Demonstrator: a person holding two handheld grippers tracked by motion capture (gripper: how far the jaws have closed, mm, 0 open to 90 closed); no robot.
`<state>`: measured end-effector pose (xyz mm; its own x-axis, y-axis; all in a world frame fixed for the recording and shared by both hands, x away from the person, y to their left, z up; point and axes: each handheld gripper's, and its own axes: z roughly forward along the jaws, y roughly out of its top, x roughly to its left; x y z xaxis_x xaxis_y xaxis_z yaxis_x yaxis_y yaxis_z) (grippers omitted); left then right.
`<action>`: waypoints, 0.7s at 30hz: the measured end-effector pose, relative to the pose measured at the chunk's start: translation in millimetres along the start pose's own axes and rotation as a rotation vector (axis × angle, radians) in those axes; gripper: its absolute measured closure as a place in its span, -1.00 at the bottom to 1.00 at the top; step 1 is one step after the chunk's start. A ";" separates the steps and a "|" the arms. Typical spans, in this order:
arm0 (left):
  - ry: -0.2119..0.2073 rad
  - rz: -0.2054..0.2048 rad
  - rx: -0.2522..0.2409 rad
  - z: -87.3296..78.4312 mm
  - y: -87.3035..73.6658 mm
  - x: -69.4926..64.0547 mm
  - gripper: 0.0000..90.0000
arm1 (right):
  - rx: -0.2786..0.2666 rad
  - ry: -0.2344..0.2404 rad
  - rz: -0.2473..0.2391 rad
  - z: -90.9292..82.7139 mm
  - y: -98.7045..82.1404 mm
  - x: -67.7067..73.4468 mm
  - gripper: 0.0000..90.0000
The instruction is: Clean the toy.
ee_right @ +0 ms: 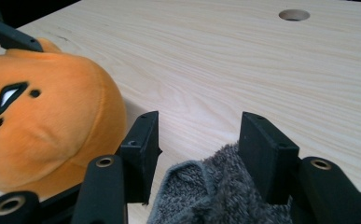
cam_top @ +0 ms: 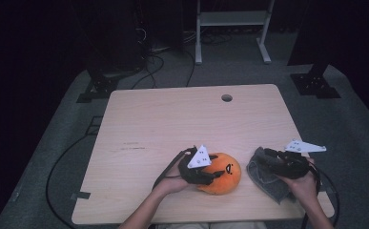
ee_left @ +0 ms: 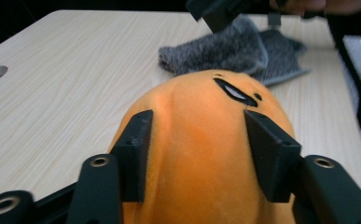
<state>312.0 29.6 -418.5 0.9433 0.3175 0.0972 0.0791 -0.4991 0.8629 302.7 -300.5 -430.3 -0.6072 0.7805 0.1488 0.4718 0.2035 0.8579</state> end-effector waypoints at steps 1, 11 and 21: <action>0.000 -0.004 0.000 -0.3 0.2 1.3 0.08 | 0.000 0.001 -0.001 -0.3 -0.1 0.1 0.04; 0.012 -0.034 -0.021 -5.3 9.0 20.2 0.17 | -0.026 0.006 0.027 -3.8 -0.4 -5.7 0.06; 0.135 -0.073 -0.036 -15.1 15.9 65.8 0.14 | -0.033 0.009 0.024 -4.6 0.8 -5.2 0.05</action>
<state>370.4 54.7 -390.9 0.8835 0.4584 0.0969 0.1324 -0.4425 0.8869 303.2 -307.1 -428.2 -0.6016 0.7795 0.1742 0.4652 0.1647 0.8698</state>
